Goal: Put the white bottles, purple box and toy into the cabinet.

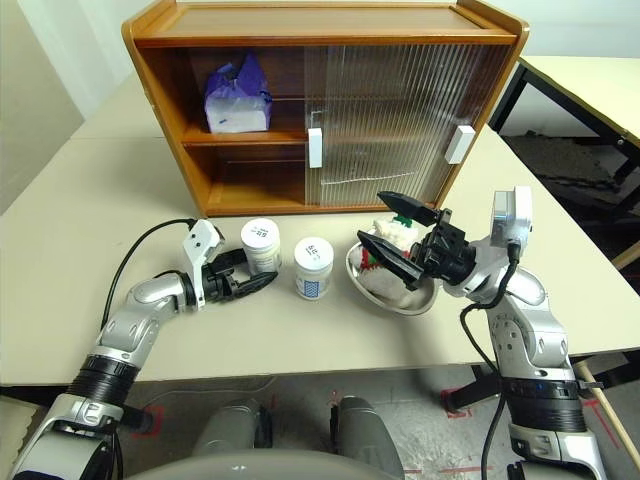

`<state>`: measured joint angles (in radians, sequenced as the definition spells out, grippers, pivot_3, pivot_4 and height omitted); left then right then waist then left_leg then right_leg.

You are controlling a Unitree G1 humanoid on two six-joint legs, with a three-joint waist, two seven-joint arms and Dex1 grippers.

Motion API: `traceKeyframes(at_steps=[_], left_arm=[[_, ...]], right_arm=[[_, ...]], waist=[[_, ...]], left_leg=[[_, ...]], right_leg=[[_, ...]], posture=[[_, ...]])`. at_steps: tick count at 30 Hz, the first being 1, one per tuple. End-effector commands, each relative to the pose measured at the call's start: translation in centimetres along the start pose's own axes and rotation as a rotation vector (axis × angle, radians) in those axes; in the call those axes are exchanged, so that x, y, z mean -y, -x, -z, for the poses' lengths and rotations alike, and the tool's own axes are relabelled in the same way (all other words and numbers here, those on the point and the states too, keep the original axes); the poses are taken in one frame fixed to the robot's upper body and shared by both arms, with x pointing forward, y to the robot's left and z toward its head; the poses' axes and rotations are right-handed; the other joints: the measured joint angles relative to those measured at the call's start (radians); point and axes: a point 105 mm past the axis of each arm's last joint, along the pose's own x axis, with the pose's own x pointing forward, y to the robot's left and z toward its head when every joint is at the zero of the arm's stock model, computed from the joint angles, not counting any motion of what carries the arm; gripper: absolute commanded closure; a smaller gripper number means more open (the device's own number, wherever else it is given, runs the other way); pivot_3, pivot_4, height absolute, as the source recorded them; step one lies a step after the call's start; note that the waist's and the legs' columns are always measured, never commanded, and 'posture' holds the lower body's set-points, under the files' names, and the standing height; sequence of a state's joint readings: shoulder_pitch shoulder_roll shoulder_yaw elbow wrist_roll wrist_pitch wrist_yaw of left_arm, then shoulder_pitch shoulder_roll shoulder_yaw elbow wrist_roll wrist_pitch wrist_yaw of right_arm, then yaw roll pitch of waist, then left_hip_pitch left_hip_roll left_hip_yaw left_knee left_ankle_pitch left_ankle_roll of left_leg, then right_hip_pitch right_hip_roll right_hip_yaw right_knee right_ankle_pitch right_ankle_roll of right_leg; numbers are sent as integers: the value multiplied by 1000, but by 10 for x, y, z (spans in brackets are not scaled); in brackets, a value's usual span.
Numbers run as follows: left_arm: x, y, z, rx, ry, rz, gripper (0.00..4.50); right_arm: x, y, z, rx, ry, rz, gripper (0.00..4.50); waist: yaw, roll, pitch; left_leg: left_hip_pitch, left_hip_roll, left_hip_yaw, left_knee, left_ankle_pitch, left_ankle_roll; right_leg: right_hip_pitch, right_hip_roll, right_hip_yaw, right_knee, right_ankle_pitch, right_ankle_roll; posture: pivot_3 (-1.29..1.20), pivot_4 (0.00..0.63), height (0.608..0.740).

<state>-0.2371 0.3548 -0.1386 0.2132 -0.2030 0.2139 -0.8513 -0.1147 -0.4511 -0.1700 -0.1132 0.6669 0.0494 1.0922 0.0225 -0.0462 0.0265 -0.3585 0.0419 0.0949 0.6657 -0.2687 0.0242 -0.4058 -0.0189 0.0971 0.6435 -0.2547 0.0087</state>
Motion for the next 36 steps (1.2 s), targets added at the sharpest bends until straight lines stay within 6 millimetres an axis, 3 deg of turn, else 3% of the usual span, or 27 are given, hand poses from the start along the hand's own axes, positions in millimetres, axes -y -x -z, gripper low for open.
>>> traceKeyframes(at_steps=[1,6,12,25,36], left_arm=[[10,-7,14,-40,40,40,1400],[0,-3,6,-1,38,-21,1400],[-30,0,-22,89,29,-178,1400],[-57,-34,-55,136,27,-377,1400],[-81,-42,-64,166,89,-549,1400]], right_arm=[[-1,1,0,-7,5,-1,0],[-1,0,1,-7,3,-4,0],[0,0,1,-7,3,-9,0],[0,0,0,-3,5,-13,0],[1,3,9,-46,28,31,0]], waist=[[0,0,0],[0,0,0],[-3,-2,1],[-3,-3,2],[-3,-4,2]], left_leg=[[0,0,0,0,0,0],[0,0,0,0,0,0],[0,0,-1,0,0,0],[-4,0,-1,0,0,0],[-4,-1,-1,0,0,0]], right_leg=[[0,0,0,0,0,0],[0,0,0,0,0,0],[0,0,0,0,1,1],[-2,2,0,-2,0,2],[-3,2,0,-2,0,2]], posture=[[100,0,740],[100,0,740],[106,0,740],[98,0,740],[92,0,740]])
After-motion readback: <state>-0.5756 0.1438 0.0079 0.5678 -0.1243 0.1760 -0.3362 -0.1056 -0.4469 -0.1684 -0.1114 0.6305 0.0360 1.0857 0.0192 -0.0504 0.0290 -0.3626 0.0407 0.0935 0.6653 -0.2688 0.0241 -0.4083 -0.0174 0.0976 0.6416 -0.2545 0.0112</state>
